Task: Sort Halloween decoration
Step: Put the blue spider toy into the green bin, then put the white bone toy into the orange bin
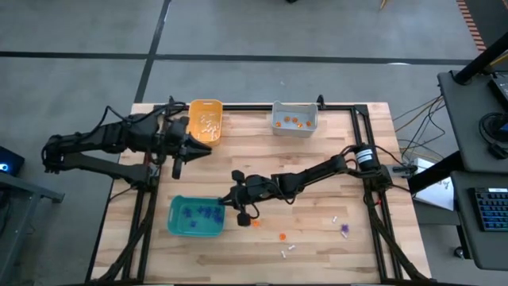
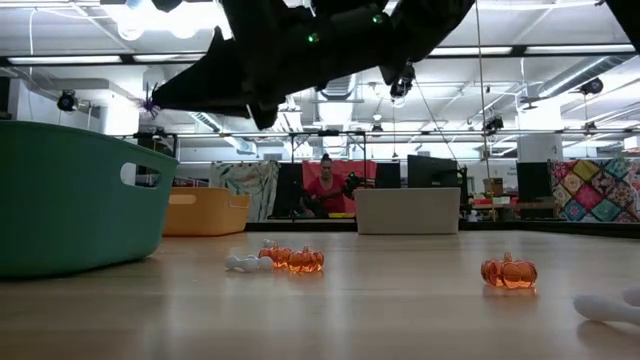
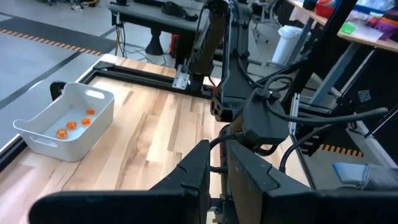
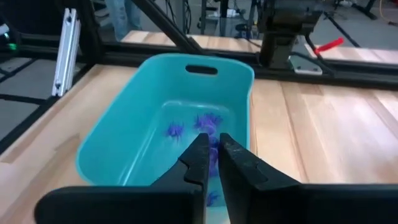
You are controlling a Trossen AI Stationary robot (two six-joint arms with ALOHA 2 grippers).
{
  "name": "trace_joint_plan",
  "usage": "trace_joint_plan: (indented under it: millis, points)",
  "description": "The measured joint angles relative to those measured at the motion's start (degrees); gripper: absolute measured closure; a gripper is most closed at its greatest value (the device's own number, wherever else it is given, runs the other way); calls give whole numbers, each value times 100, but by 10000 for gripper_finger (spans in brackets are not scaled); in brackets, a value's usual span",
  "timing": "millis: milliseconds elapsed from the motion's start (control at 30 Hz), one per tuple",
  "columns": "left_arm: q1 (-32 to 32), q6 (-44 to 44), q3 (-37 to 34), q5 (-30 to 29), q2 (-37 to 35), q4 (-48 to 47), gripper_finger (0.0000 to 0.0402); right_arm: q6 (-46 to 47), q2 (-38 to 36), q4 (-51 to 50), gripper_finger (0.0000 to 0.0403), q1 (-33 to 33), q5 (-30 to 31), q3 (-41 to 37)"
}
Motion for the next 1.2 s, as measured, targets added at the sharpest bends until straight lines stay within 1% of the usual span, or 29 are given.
trace_joint_plan:
  millis: [233, 333, 433, 567, 767, 867, 1000, 1100, 1200]
  points:
    - [0, 0, 0, 1, 185, 51, 364, 13, 4, -144, 345, 0, 2, 0]
    - [0, 2, 0, 0, 230, 73, 364, -22, 4, -203, 337, 0, 2, 0]
    - [0, 2, 0, 0, 281, 69, 364, -191, -188, -769, 336, 0, 2, 0]
    - [0, 2, -36, 2, 409, 72, 364, -296, -809, -2196, 335, 0, 48, 0]
    - [-2, -32, -73, 9, 946, 76, 364, -117, -1649, -4288, 335, 69, 66, -99]
    - [-2, -7, -74, 12, 1268, 86, 364, 110, -2073, -5000, 335, 169, 59, -294]
    - [-2, 140, -74, 13, 1671, 102, 364, 483, -2617, -5535, 335, 354, 51, -776]
    - [-8, 377, -74, 15, 1976, 95, 364, 868, -3106, -5531, 335, 506, 65, -1231]
    - [-11, 605, -74, 32, 2283, 79, 364, 1286, -3568, -5233, 335, 665, 74, -1742]
